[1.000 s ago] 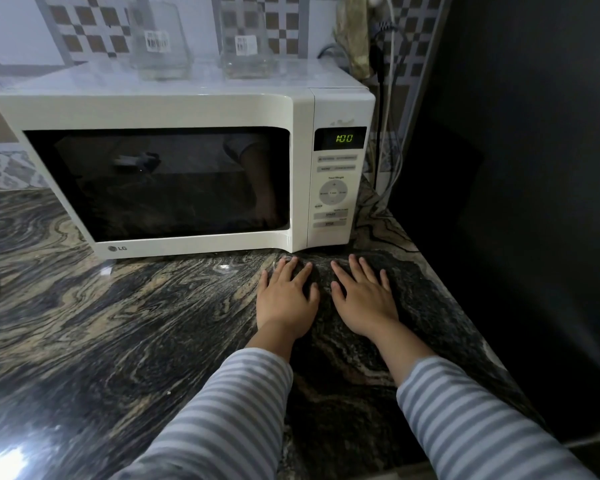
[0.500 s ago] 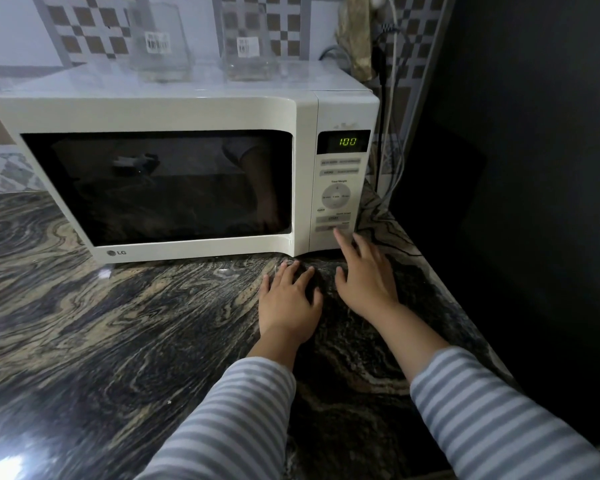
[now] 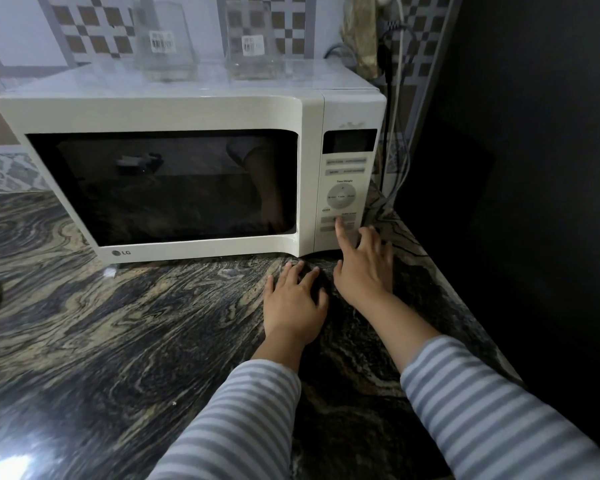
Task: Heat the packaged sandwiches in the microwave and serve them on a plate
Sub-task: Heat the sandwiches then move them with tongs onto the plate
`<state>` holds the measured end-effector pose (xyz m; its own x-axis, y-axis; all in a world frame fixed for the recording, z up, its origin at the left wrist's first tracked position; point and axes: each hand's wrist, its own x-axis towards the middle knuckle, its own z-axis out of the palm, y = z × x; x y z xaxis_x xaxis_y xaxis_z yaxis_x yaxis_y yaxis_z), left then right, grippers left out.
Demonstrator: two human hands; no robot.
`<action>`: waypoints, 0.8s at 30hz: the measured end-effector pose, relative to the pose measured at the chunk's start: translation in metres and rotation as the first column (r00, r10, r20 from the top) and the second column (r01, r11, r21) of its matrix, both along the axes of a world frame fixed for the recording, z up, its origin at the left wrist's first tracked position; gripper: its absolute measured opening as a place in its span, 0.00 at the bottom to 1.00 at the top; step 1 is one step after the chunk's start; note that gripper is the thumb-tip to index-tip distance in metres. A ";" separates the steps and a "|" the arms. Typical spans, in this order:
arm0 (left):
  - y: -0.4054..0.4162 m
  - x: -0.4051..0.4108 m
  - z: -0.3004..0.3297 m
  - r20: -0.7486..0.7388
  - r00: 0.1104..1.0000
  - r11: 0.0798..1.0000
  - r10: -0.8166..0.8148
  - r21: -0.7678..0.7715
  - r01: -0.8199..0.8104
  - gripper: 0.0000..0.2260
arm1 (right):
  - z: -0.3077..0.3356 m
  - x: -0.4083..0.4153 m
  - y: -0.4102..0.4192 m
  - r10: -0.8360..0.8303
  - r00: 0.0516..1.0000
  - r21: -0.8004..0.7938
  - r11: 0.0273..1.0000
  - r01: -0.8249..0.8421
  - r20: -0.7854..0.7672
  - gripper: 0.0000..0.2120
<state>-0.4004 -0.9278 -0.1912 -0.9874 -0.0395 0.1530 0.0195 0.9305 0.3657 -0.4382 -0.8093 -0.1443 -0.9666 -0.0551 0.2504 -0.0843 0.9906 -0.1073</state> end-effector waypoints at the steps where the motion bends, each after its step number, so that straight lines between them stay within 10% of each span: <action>1: 0.000 0.000 0.000 -0.002 1.000 1.000 0.001 -0.002 -0.001 0.24 | 0.002 0.000 -0.001 -0.007 1.000 0.003 1.000 0.007 0.021 0.36; 16: -0.007 -0.023 0.073 -0.564 0.826 0.904 0.022 0.364 0.225 0.24 | 0.086 -0.009 0.015 0.206 0.896 0.013 0.976 -0.219 -0.392 0.39; 24: -0.009 -0.044 0.097 -0.526 0.850 0.850 -0.019 0.439 0.291 0.13 | 0.128 -0.041 -0.007 0.318 0.847 0.107 0.947 -0.302 -0.426 0.36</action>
